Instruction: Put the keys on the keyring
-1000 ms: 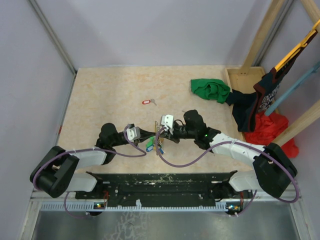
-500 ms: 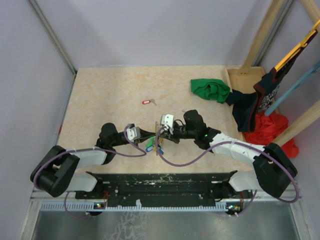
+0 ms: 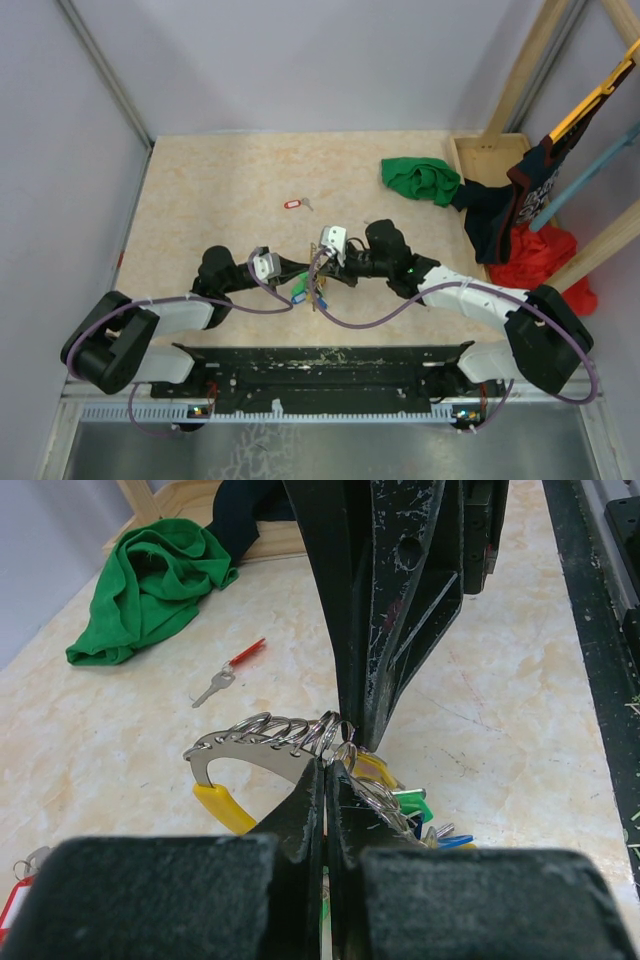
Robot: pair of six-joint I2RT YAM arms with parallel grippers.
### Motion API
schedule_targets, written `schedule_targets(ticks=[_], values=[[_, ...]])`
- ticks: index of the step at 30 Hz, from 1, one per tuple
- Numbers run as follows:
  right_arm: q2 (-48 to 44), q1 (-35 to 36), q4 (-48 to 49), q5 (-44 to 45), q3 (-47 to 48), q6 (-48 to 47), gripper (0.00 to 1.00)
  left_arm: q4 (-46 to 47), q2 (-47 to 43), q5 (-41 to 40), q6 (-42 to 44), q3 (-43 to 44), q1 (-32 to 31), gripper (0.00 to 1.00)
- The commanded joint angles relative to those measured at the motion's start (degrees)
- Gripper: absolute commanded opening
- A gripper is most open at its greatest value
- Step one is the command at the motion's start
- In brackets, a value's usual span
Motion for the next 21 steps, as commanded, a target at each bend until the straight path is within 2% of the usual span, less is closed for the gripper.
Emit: schedule_targets(ticks=[1, 21], values=[[0.22, 1.36, 6.0, -1.6, 4.13, 1.46, 0.0, 2.19, -0.88, 0.92, -0.07, 1.06, -0.35, 0.0], [1.61, 1.64, 7.41, 2.66, 6.44, 5.96, 0.0, -0.89, -3.18, -4.16, 3.65, 0.84, -2.52, 0.0]])
